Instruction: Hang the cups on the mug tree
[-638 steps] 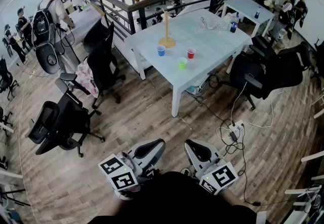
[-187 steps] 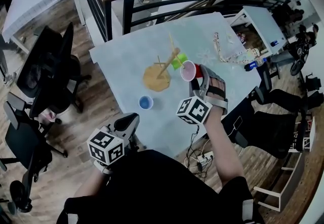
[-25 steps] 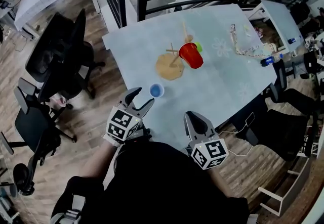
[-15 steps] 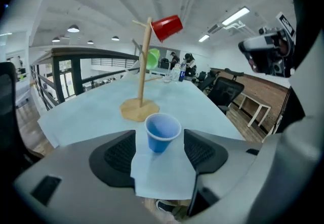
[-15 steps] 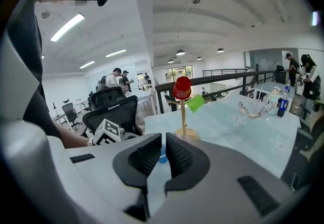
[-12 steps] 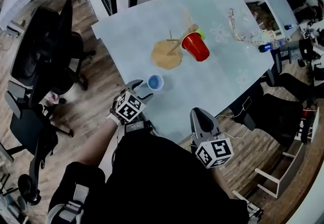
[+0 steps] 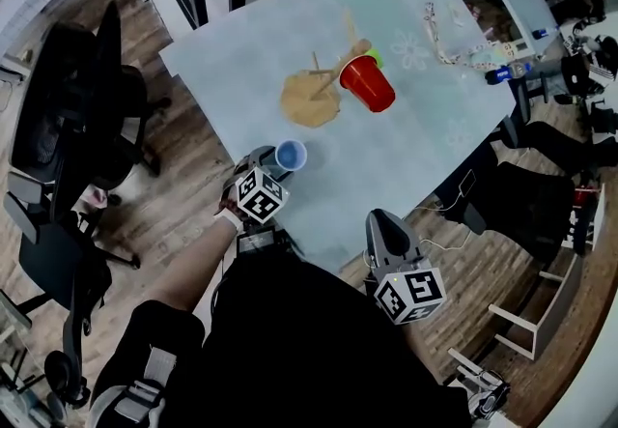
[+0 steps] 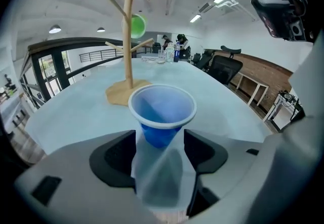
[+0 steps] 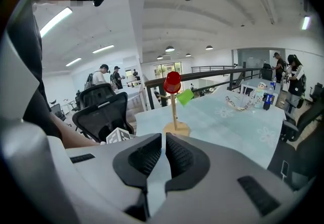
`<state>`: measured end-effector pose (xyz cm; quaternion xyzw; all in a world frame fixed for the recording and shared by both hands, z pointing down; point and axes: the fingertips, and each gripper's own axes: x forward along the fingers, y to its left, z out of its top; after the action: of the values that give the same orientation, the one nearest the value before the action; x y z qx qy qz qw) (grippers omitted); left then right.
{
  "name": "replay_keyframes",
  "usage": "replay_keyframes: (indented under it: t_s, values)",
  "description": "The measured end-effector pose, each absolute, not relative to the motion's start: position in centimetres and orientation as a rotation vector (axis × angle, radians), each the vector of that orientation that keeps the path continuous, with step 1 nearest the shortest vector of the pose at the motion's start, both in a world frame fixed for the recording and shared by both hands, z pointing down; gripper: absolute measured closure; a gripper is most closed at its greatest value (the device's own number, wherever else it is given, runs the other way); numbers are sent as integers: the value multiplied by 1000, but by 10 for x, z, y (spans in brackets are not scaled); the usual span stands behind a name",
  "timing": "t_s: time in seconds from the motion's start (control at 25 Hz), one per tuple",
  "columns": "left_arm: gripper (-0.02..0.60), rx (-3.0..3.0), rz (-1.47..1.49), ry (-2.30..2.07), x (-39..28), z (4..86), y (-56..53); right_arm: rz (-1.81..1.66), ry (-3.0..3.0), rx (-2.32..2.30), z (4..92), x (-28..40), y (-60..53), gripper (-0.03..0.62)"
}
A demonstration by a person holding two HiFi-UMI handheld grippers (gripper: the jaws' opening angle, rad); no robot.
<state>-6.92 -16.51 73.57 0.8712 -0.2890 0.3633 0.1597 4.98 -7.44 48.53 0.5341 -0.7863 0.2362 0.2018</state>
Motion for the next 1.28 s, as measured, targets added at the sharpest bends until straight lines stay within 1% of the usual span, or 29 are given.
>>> replay_keyframes:
  t_s: [0.32, 0.36, 0.4, 0.76, 1.0, 1.28]
  values:
    - [298, 2442, 1070, -845, -57, 749, -171, 696, -2187, 1549, 487, 61, -65, 546]
    - [299, 2442, 1070, -837, -55, 748, -170, 698, -2187, 1554, 487, 63, -64, 545]
    - [319, 2446, 1064, -826, -53, 745, -169, 701, -2187, 1560, 487, 66, -63, 546]
    - [325, 2493, 1114, -826, -50, 723, -157, 712, -2210, 1571, 487, 76, -57, 545]
    - [325, 2500, 1183, -942, -72, 690, -162, 709, -2274, 1543, 481, 78, -55, 546]
    - [325, 2426, 1363, -1184, -121, 648, -196, 729, -2334, 1515, 480, 81, -50, 546]
